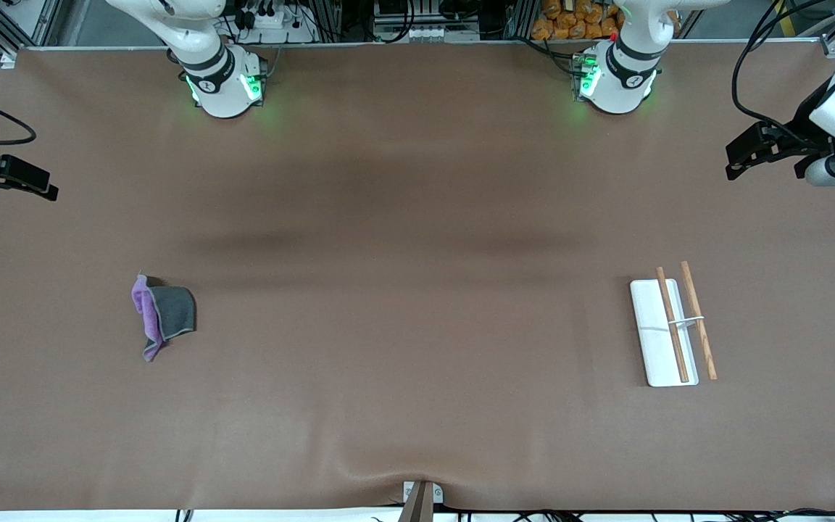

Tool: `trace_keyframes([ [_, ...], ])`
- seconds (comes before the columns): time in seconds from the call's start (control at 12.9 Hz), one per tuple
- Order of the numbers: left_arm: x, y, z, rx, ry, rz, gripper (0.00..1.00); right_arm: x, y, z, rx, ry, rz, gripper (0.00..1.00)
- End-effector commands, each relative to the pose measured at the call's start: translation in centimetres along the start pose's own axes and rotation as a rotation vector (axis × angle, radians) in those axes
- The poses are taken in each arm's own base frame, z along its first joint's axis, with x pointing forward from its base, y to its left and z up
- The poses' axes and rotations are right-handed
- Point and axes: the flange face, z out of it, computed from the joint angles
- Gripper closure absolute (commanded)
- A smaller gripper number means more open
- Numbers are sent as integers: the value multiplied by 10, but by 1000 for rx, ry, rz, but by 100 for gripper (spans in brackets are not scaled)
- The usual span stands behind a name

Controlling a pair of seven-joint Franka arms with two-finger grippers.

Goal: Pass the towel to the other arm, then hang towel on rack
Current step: 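Move the right gripper toward the purple towel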

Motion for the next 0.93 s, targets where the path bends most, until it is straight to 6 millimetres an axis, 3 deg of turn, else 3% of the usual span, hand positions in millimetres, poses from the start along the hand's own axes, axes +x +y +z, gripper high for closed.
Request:
trace_keyframes([
  [0.0,3,0,1,-16,0,22,0,-1,2,2,-8,-10,3,0],
  [0.31,2,1,3,-40,-5,48,0,21,10,33,-4,-41,10,0],
  [0.7,2,2,3,-45,-6,50,0,92,12,119,2,7,-16,0],
  [0.85,2,2,3,-45,-8,48,0,112,10,154,0,11,-42,0],
])
